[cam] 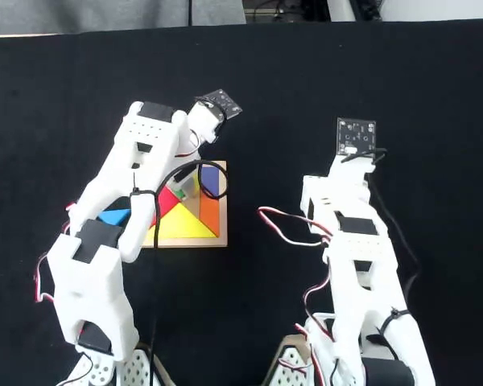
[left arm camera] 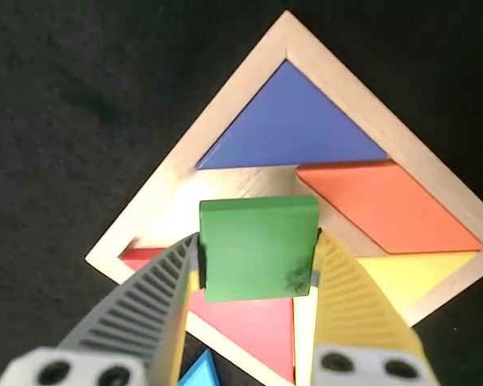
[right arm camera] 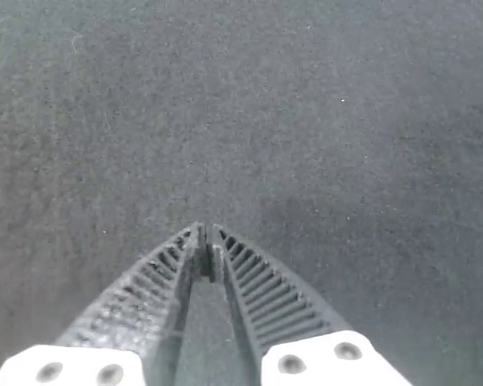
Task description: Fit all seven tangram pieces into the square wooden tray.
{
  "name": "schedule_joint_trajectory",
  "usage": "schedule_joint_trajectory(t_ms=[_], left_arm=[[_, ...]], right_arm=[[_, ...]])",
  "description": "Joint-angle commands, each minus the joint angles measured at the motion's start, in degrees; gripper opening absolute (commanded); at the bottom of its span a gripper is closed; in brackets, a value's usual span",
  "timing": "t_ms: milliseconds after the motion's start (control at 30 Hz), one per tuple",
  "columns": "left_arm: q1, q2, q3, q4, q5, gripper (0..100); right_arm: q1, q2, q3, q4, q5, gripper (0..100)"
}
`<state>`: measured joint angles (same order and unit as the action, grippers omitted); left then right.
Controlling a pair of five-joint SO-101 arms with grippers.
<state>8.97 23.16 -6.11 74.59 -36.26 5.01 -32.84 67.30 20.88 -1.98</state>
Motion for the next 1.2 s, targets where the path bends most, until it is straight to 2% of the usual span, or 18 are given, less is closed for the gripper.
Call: schedule_joint_trajectory(t_ms=[0, 100, 700, 867, 1167], left_arm=[[-0.48, -0.44, -2.95, 0.26, -0.53, 8], [-0.48, -0.44, -2.95, 0.09, -0.53, 12], [-0.48, -0.44, -3.21, 0.00, -0.88, 13], [-0.57, -0.44, -3.21, 0.00, -0.79, 23], [-0.57, -0.44, -3.56, 0.00, -0.79, 22]], right_arm=[[-0.18, -2.51, -2.86, -1.32, -0.44, 1.1], [-0.18, -2.51, -2.86, -1.32, -0.44, 1.1], [-0.18, -2.51, -2.95, -1.32, -0.44, 1.1], [-0.26, -2.51, -2.95, -1.32, -0.44, 1.1], [-0.26, -2.51, -2.95, -1.32, -0.44, 1.1]])
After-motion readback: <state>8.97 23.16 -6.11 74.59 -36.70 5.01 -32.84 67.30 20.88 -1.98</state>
